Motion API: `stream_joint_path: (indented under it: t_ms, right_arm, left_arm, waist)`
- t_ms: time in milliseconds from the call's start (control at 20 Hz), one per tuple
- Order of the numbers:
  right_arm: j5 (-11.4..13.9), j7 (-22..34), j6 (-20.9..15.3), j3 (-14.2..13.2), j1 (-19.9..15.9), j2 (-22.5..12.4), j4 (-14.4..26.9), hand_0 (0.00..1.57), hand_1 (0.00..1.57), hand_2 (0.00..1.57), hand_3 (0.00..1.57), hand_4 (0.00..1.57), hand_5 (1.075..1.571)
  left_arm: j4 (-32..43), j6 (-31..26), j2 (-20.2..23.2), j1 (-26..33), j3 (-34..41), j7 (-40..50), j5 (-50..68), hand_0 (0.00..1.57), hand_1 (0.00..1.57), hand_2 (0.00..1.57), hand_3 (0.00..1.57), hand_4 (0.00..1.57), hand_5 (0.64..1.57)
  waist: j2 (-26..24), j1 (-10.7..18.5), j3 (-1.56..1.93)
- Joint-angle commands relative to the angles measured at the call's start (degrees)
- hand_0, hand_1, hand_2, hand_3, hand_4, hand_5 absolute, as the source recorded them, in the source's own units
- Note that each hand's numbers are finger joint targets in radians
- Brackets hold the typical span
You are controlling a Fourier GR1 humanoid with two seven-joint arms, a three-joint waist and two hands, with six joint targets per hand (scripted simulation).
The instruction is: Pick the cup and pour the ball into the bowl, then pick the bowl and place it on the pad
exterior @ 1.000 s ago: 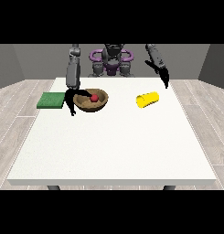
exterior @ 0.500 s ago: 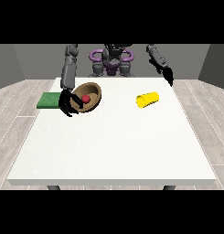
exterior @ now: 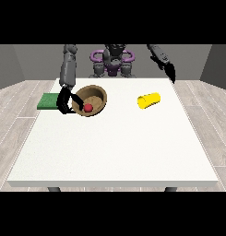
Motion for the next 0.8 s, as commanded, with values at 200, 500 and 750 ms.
stream_joint_path:
  t_ms: [200, 500, 750]
  right_arm:
    - [11.14, 16.4, 11.84, 12.54, -3.34, -9.3, -4.06, 1.57, 1.57, 1.57, 1.57, 1.42, 1.562]
    - [14.71, 14.02, 21.19, 15.39, -6.39, -15.27, -9.46, 1.57, 1.57, 1.57, 1.57, 1.57, 1.554]
    - [16.03, 8.79, 19.88, 12.19, -4.61, -17.35, -8.59, 1.57, 1.57, 1.57, 1.47, 1.57, 1.534]
  left_arm:
    - [9.97, -0.66, 2.25, 4.65, 5.24, -1.46, 2.85, 0.0, 0.0, 0.0, 0.0, 0.0, 0.724]
    - [12.61, 3.42, 3.62, 6.74, 8.98, -3.86, 3.58, 0.0, 0.0, 0.0, 0.0, 0.0, 0.732]
    - [12.22, 3.05, 5.91, 8.54, 11.31, -8.25, 5.54, 0.0, 0.0, 0.0, 0.0, 0.0, 0.718]
  waist:
    - [-12.45, -8.36, 0.86]
    - [-13.28, -16.11, 1.13]
    - [-9.44, -18.3, 1.18]
